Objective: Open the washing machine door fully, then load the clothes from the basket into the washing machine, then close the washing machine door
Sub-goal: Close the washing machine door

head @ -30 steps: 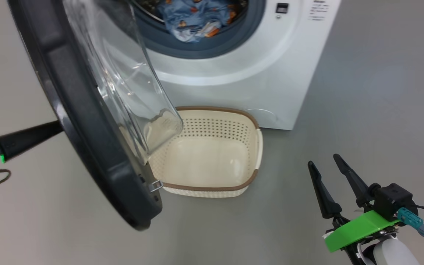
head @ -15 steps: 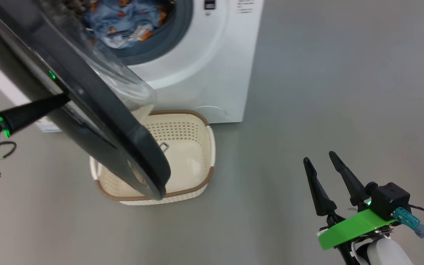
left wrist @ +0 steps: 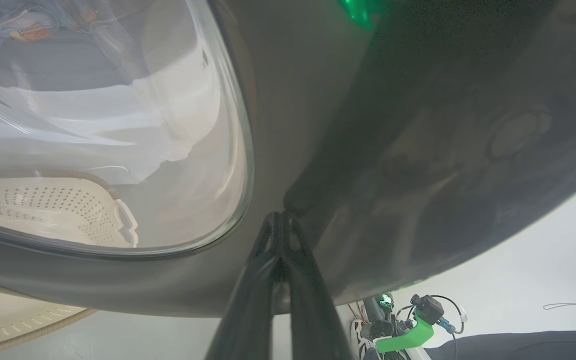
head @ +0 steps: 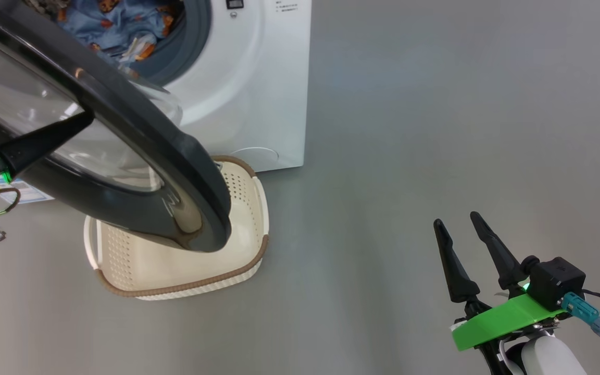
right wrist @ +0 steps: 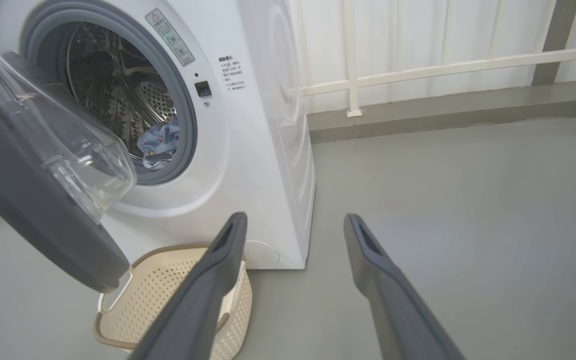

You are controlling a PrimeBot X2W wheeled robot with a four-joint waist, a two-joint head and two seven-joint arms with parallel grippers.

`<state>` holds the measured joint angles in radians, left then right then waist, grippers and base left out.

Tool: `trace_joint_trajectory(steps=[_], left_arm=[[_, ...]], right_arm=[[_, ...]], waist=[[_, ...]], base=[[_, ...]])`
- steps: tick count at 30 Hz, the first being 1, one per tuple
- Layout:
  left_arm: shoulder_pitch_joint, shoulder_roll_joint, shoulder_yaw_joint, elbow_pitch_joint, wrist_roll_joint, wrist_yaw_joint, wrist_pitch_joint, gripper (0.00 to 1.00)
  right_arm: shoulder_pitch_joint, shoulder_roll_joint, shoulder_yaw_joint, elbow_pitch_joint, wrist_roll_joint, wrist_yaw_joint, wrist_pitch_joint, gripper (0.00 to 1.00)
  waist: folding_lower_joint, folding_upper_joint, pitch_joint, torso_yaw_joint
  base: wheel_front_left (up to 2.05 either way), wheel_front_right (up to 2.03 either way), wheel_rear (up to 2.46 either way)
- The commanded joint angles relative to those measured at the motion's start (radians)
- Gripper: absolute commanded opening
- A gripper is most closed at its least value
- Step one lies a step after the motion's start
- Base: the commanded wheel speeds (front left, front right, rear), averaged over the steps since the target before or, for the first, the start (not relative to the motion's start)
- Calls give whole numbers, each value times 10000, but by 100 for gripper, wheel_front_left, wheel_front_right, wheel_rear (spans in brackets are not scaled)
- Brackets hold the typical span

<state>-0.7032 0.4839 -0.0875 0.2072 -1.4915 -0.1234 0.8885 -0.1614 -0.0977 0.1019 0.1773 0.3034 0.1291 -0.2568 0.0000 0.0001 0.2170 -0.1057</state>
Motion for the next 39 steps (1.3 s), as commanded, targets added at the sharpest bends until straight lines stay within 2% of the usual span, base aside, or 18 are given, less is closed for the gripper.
trace_joint_trajectory(steps=[1,12,13,14,15,16,21,31,39], left_arm=[[-119,614,341,-338,177,-73,-171,0],[1799,1015,426,-957,241,-73,-1424,0],[1998,1032,436,-1018,256,-73,-1588,12],[2211,1047,416,-1082,290,-73,-1756,31],[2432,1064,404,-1139,330,-73,-1944,77],[2659,1055,378,-1203,329,-73,-2116,100],[3518,1086,268,-1377,552,-73,-3047,100],[5616,731,118,-1160,690,-73,-6348,100],[6489,777,-661,-804,1275,-73,-8884,100]], right_arm=[[36,29,197,-263,-60,16,-49,100],[28,-109,186,-216,-56,16,-49,100],[35,-120,193,-216,-54,16,-49,100],[51,-136,186,-214,-48,16,-49,100],[67,-152,187,-213,-40,16,-49,100],[86,-166,181,-211,-32,16,-49,100],[172,-222,169,-209,0,16,-49,100],[409,-267,134,-228,70,16,-49,100],[575,-345,51,-214,89,16,-49,100]], waist=[[0,-1,-89,181],[0,-1,-365,702],[0,-1,-382,716],[0,-1,-427,742],[0,-1,-447,754],[0,-1,-483,770],[0,-1,-576,809],[0,-1,-784,619],[0,-1,-808,535]], base=[[0,0,0],[0,0,0],[0,0,0],[0,0,0],[0,0,0],[0,0,0],[0,0,0],[0,0,0],[0,0,0]])
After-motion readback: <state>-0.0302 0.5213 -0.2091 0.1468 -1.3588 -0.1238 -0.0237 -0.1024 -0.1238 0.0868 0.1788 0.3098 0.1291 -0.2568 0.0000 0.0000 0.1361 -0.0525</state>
